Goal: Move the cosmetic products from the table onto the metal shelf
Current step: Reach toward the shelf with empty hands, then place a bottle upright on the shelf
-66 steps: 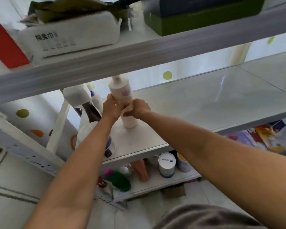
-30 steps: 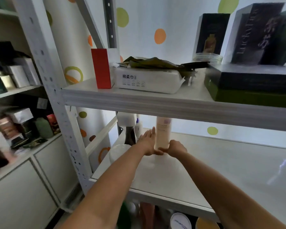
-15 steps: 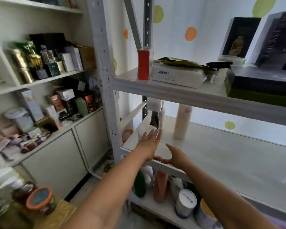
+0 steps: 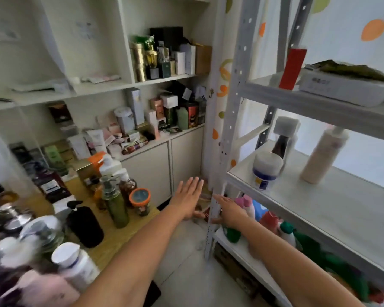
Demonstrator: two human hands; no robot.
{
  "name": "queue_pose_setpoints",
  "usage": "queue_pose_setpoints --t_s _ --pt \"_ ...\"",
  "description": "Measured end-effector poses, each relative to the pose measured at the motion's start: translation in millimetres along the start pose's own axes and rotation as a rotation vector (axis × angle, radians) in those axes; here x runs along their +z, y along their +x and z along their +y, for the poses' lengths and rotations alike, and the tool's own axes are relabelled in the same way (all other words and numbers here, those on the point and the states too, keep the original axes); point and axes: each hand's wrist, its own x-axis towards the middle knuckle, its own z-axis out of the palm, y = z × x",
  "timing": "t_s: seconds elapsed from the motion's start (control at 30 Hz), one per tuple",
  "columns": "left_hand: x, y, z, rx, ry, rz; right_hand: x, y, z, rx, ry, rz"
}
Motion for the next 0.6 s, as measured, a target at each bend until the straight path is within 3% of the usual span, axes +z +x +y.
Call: queue_pose_setpoints --t_s 0.3,0.6 --pt "33 -82 -111 -0.409 -0.070 -0.020 40 50 -123 -0.338 -0.117 -0.167" --pt "32 -114 -173 -0.683 -0.119 0.049 53 105 -212 -0.543 -0.173 -0.245"
